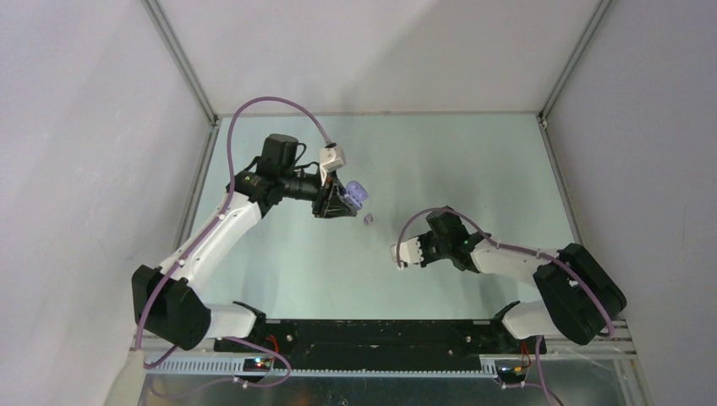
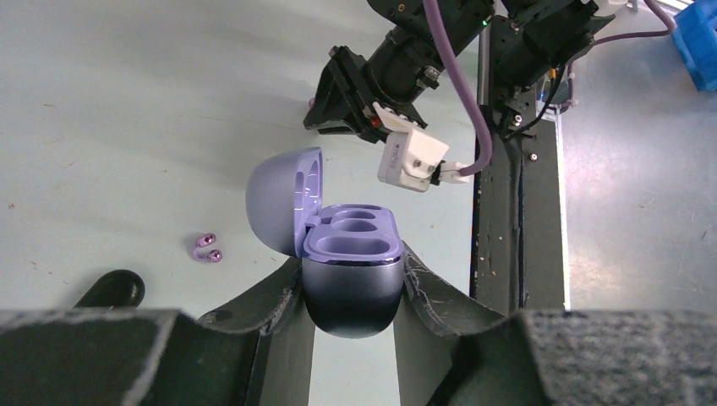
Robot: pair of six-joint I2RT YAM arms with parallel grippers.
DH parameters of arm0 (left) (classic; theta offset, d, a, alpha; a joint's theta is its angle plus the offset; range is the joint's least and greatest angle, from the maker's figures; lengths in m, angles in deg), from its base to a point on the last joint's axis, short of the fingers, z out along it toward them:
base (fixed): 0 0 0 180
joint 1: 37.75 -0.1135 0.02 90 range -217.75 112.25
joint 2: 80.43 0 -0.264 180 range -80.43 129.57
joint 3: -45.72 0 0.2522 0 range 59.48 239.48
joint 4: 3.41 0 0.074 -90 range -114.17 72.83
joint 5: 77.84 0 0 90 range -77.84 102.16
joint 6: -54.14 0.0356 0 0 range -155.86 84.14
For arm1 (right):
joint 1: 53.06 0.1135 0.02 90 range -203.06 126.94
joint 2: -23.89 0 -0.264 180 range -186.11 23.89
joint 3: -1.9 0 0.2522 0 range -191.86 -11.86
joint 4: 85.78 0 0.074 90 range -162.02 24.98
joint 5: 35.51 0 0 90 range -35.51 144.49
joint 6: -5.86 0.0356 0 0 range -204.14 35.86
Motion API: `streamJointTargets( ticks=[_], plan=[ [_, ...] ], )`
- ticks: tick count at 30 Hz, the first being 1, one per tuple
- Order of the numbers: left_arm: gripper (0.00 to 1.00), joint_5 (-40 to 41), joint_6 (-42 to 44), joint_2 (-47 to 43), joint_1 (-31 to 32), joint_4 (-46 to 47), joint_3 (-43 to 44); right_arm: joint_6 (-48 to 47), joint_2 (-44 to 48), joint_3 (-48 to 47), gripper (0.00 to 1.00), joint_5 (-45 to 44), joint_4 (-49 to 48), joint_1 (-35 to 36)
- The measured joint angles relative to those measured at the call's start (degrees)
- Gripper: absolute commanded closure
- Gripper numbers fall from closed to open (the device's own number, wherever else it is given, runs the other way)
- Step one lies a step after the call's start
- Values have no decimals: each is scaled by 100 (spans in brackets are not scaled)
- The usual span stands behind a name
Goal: Insert the wireless bluetooth earbuds into the charging case
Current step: Adjust the left earbud at the center of the board, then pick up the left earbud from the center of the board.
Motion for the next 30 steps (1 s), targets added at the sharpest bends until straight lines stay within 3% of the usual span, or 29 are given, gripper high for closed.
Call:
streamJointTargets(
  ticks=[14, 22, 30],
  plan=[
    [100, -2, 0, 96, 0, 0, 0, 511, -400, -131, 69, -673, -719, -192],
    [100, -4, 0, 103, 0, 0, 0, 988, 398, -494, 67, -459, 212, -181],
    [100, -11, 0, 105, 0, 2, 0, 2356, 699, -1198, 67, -695, 1565, 437]
  ],
)
